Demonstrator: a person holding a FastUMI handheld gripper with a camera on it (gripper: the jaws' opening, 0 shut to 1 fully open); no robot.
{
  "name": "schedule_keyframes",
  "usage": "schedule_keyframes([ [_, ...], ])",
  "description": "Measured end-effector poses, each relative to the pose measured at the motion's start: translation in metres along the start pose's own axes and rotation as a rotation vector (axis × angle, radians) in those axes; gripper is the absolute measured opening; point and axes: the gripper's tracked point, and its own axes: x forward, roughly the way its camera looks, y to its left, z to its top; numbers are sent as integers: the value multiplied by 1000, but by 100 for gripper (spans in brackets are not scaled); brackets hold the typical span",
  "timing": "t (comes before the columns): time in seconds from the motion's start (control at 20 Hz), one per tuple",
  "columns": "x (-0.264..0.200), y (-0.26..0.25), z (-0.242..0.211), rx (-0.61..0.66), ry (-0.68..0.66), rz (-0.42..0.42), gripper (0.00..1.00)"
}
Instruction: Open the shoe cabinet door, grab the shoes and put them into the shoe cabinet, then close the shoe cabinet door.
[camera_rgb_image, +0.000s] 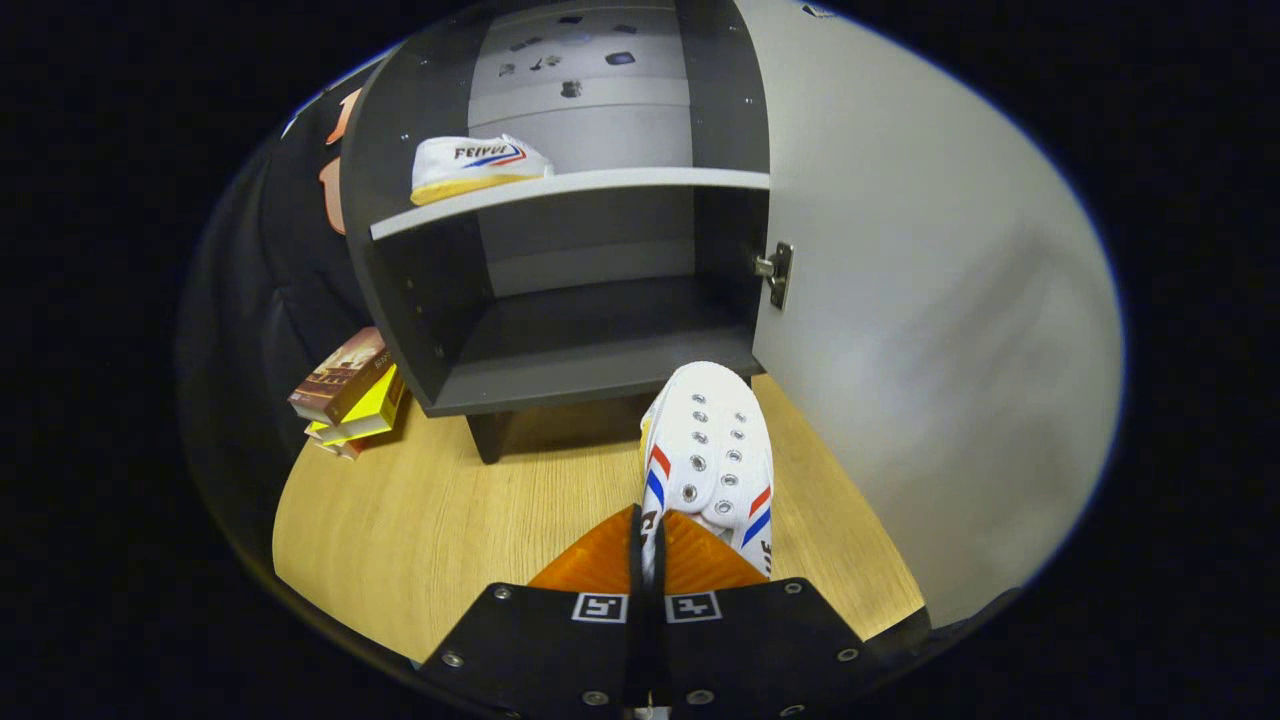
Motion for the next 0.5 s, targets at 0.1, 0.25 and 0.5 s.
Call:
schedule_keyframes([
  [0.1, -18, 7, 17, -27, -11, 5, 0],
  [0.25, -48, 14, 48, -20, -42, 22, 0],
  [0.5, -95, 26, 91, -58, -84, 6, 0],
])
